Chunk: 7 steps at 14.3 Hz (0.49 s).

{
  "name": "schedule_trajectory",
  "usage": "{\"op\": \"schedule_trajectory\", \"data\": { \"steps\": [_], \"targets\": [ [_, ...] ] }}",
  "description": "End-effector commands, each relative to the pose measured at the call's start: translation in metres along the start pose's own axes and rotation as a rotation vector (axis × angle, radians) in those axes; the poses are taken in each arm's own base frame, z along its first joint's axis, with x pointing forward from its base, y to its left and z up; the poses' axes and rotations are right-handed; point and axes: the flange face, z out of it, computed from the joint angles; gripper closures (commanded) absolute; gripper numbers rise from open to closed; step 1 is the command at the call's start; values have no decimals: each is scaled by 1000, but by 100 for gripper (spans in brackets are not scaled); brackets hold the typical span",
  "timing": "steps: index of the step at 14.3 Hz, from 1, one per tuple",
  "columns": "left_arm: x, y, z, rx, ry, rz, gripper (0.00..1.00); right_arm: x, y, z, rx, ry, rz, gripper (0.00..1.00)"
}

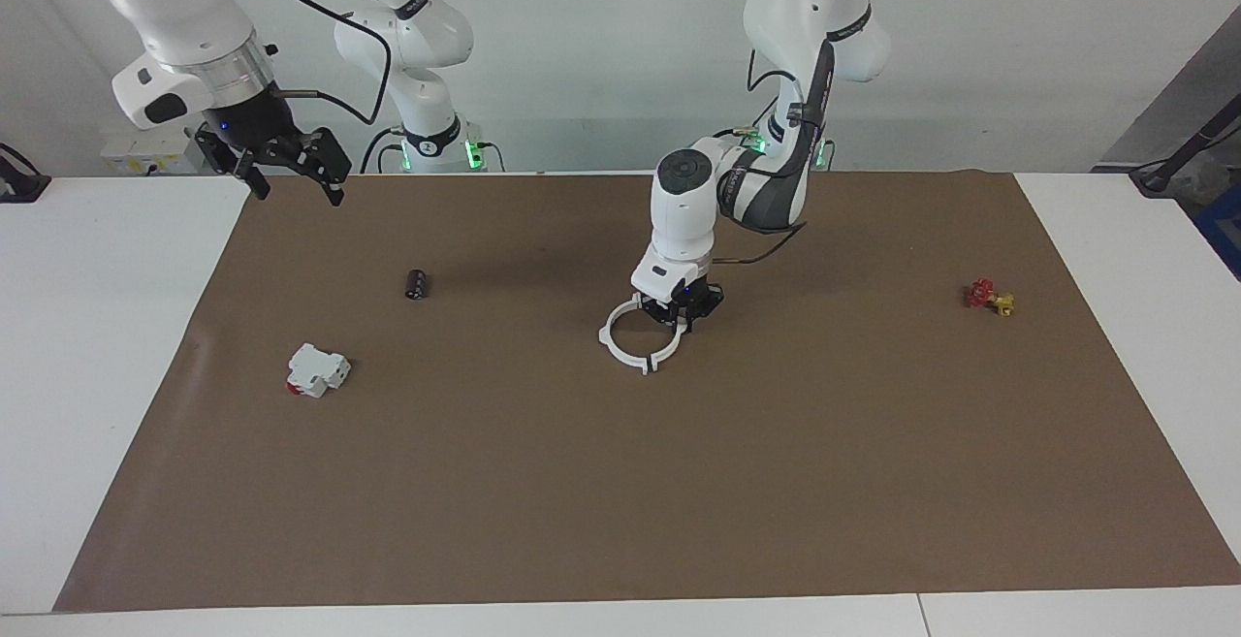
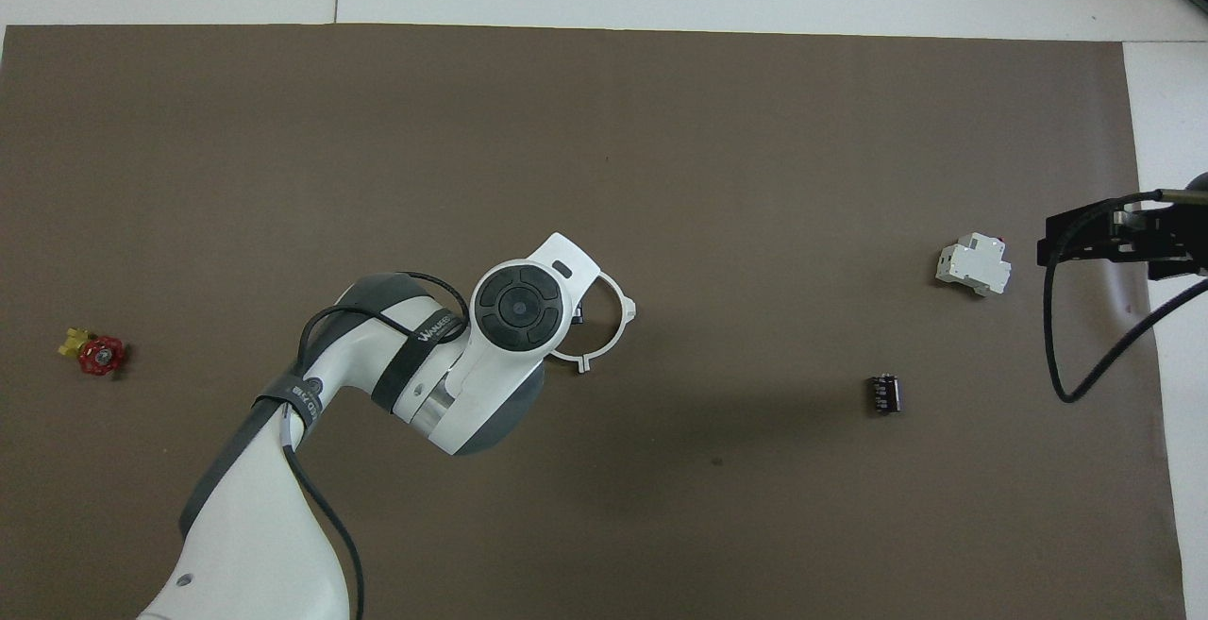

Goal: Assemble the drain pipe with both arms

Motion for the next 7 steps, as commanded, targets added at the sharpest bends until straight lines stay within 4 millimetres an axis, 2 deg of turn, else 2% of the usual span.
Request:
{"op": "schedule_trajectory", "data": {
  "steps": [1,7],
  "targets": [
    [-6,-3,-1,14,18,0,100,-1,4,1,-12,0,-6,0],
    [3,-7,-7,18,21,-14,100,-2,0,0,0,2,-17,0]
  ]
}}
